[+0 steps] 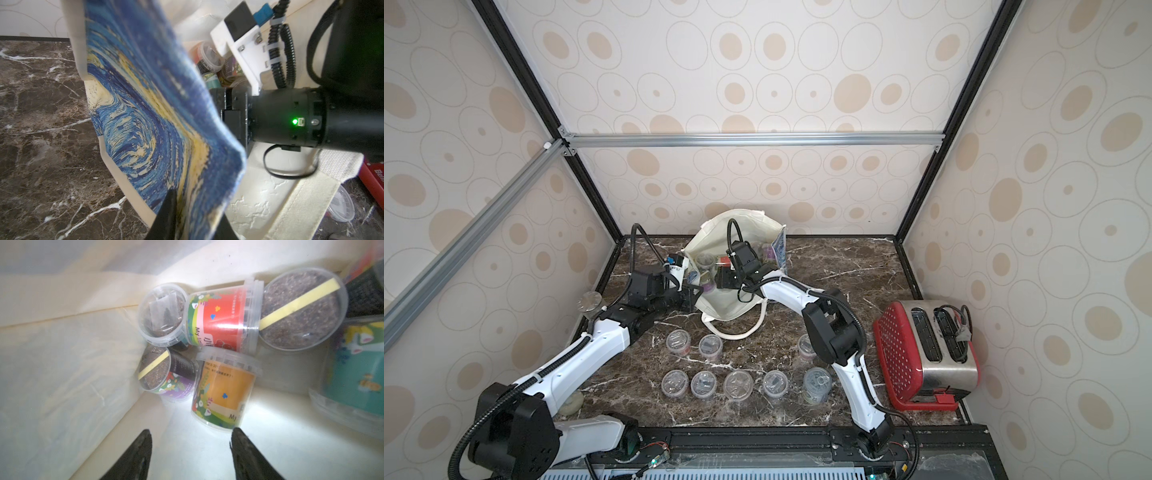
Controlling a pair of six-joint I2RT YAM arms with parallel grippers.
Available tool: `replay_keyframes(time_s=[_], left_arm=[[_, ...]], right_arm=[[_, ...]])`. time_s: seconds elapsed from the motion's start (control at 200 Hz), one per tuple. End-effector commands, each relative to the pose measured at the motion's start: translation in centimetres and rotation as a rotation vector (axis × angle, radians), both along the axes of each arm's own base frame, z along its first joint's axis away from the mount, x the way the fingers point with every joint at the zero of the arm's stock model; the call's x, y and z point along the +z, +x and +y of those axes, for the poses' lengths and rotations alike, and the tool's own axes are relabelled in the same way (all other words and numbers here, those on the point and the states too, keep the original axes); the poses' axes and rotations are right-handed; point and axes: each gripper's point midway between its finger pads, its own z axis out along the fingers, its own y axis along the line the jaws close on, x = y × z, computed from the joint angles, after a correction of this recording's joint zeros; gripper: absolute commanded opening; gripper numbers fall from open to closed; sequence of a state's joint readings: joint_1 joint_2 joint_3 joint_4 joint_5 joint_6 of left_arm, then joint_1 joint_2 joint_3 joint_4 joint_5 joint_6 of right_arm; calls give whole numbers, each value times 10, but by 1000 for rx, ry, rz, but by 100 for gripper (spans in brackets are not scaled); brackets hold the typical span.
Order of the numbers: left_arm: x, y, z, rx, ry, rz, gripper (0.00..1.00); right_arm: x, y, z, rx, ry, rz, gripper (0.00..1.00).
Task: Take out the seed jars from the canvas bag
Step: Pick up the seed jar from the canvas bag.
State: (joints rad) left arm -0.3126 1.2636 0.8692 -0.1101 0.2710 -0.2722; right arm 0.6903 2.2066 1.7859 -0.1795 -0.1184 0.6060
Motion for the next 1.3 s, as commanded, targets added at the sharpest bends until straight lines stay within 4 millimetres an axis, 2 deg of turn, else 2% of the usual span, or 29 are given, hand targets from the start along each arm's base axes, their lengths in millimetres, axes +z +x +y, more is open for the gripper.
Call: replay_keyframes(time_s=[0.0,0.19,0.41,0.53,0.745,0.84,0.985,1.296], left_arm=[[13,5,-6,-25,4,-25,25],[13,5,-8,-32,-2,-19,25],[13,5,-8,-36,1,-21,25],[12,6,-8,-36,1,-20,25],[11,5,-8,-37,8,-17,25],[11,4,-6,-35,20,-19,25],[12,5,-5,-33,23,-24,25],[15,8,-7,-31,11,-28,26]], right_arm=[[-2,3,-10,-48,-25,34,73],[-37,6,-9,-102,-62,145,83],[-71,10,-9,-125,-128,220,84],[-85,13,-2,-125,-114,248,79],[-96,20,10,-93,-92,245,69],[-90,19,11,-81,-80,231,65],[-70,17,11,-62,-34,176,61],[-5,4,13,15,104,31,57]])
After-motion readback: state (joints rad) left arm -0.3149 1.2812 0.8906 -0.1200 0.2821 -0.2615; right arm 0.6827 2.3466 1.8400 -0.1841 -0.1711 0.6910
